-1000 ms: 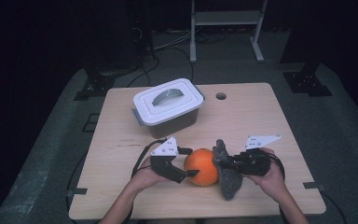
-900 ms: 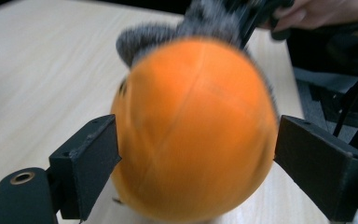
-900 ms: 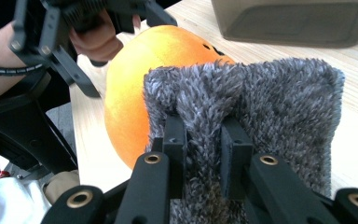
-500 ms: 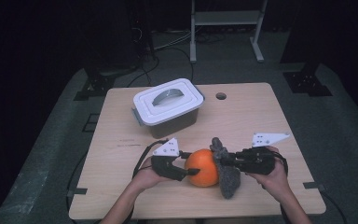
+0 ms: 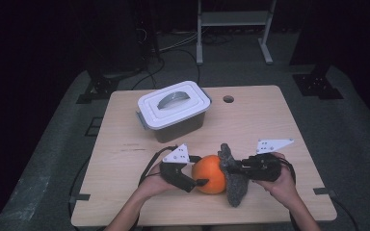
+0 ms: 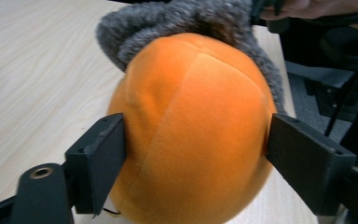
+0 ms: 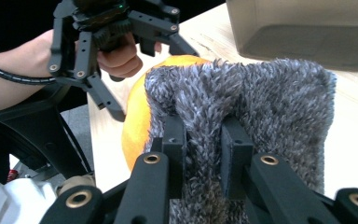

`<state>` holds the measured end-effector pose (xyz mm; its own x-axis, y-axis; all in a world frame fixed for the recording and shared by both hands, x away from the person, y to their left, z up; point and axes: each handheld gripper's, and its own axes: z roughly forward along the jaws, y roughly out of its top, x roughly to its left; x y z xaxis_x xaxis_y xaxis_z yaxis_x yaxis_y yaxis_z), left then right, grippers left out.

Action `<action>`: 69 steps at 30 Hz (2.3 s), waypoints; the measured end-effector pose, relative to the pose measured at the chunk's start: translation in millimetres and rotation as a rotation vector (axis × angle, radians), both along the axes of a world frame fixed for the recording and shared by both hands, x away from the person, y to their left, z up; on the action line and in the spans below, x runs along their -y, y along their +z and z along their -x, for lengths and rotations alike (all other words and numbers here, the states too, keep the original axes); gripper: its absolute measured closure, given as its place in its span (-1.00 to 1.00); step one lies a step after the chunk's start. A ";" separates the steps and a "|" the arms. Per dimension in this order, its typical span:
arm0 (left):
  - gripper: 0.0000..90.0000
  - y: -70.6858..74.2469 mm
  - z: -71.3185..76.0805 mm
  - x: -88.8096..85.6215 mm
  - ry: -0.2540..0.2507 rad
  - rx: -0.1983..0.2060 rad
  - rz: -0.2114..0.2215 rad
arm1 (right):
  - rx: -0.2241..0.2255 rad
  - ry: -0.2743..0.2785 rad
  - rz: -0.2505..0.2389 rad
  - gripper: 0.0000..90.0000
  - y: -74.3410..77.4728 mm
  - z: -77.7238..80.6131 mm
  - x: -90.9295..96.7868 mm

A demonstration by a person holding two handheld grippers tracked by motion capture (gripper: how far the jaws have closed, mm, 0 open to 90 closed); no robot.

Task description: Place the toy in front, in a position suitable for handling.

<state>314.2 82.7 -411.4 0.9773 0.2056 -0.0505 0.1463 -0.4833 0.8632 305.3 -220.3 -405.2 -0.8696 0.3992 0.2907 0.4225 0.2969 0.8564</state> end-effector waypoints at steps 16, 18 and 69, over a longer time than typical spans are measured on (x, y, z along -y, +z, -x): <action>-0.45 -6.0 -2.0 2.8 -0.017 -0.030 0.028 | -0.024 -0.001 0.011 0.64 -4.0 -2.4 5.1; -0.23 -6.8 -0.3 3.0 -0.026 -0.023 0.029 | -0.020 -0.004 0.017 0.65 -2.9 -1.1 5.3; -0.20 -0.5 6.1 2.7 -0.085 0.043 0.001 | -0.021 0.081 -0.033 0.64 14.0 4.6 -0.5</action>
<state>308.1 80.0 -411.9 0.9925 0.1220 -0.0081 0.0675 -0.4913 0.8684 300.6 -219.8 -391.3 -0.8920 0.3180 0.3212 0.4166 0.3026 0.8573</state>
